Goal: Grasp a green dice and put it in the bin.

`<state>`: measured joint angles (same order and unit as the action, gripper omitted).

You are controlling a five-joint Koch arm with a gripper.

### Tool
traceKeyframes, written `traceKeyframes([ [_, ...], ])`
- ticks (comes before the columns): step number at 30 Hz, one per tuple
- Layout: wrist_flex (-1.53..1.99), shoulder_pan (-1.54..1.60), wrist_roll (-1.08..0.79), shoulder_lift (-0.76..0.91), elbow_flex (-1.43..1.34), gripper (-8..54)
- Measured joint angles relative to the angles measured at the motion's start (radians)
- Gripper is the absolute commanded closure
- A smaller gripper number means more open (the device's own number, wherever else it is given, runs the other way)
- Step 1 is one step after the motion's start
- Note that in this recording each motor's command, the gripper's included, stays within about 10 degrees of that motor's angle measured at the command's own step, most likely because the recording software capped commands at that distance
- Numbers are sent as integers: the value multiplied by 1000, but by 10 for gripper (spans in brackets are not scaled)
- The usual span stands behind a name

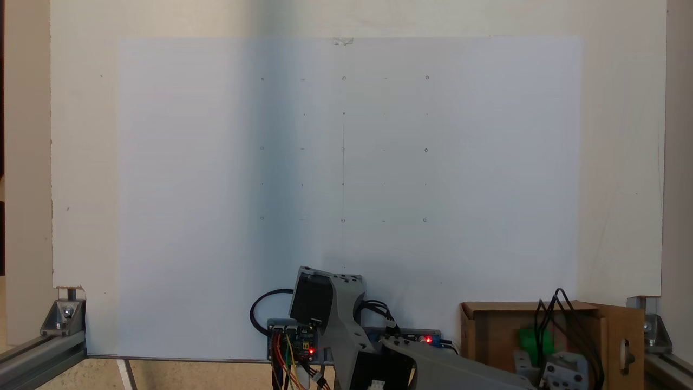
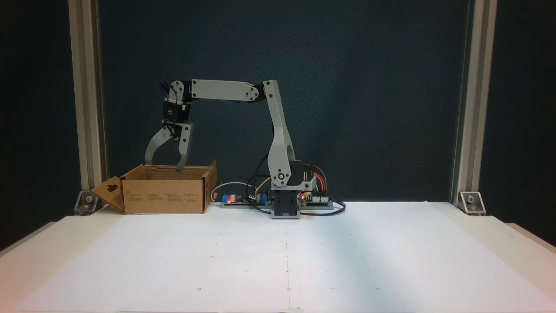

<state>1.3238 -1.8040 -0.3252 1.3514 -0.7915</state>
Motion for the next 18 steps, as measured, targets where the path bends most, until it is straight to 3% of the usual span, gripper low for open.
traceKeyframes([
  [10, 0, 41, 20, 75, -2, 87],
  [18, 2, 314, 242, 235, 5, 42],
])
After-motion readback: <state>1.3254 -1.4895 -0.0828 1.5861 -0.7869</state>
